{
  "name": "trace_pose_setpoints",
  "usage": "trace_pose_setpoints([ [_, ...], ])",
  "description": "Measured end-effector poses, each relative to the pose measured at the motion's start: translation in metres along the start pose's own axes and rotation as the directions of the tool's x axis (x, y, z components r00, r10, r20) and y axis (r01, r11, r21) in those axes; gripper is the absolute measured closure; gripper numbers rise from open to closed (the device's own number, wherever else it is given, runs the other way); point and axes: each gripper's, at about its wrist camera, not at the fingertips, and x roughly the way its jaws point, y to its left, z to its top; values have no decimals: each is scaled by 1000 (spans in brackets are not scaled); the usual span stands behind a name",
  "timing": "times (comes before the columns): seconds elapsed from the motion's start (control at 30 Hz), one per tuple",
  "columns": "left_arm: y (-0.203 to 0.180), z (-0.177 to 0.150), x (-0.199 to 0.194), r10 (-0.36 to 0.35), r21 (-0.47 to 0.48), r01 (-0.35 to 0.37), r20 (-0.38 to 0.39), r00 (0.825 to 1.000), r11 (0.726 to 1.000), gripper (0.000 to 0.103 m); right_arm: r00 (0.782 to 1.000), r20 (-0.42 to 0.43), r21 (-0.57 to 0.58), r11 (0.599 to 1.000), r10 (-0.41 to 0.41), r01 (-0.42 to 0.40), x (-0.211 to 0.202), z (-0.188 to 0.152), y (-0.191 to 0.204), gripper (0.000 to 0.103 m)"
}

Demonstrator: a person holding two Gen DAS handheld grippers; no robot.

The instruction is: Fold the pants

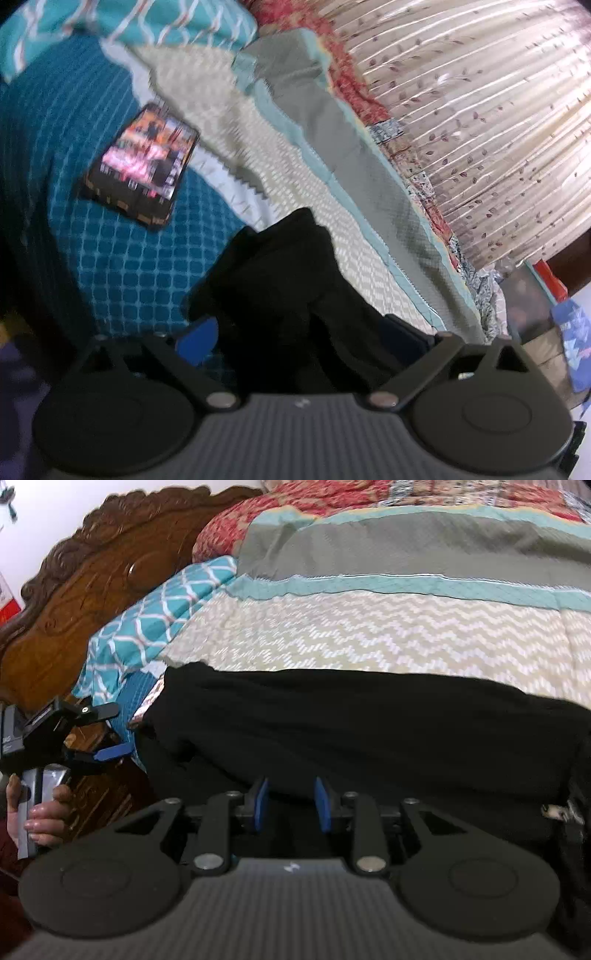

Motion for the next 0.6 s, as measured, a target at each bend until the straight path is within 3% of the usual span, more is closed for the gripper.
trace_pose_setpoints([
  [0.1, 11, 0, 13, 10, -24, -10, -20, 1000, 1000, 4, 1000, -11, -40, 999, 12, -13, 12, 13, 13, 71],
  [0.23, 20, -1, 21, -29, -67, 27, -27, 999, 997, 0, 998, -22, -77, 995, 55, -56, 36, 38, 35, 71],
  [0.33, 21, 2, 30, -17, -54, 16, -19, 1000, 998, 5, 995, -46, -87, 991, 93, -97, 62, 54, 53, 71],
  [0.4, 17, 3, 29, 2, -28, -2, 0, 1000, 1000, 27, 991, -72, -78, 990, 110, -116, 82, 60, 61, 71],
  [0.43, 15, 4, 26, 9, -10, -9, 12, 1000, 1000, 47, 989, -89, -69, 990, 116, -122, 94, 62, 65, 71],
  [0.53, 7, 4, 20, -38, 0, 38, 25, 999, 999, 63, 975, -170, 11, 990, 141, -141, 128, 58, 66, 71],
  [0.6, -6, 3, 17, -59, 41, 58, 21, 998, 997, 68, 960, -229, 105, 985, 160, -139, 148, 47, 59, 71],
])
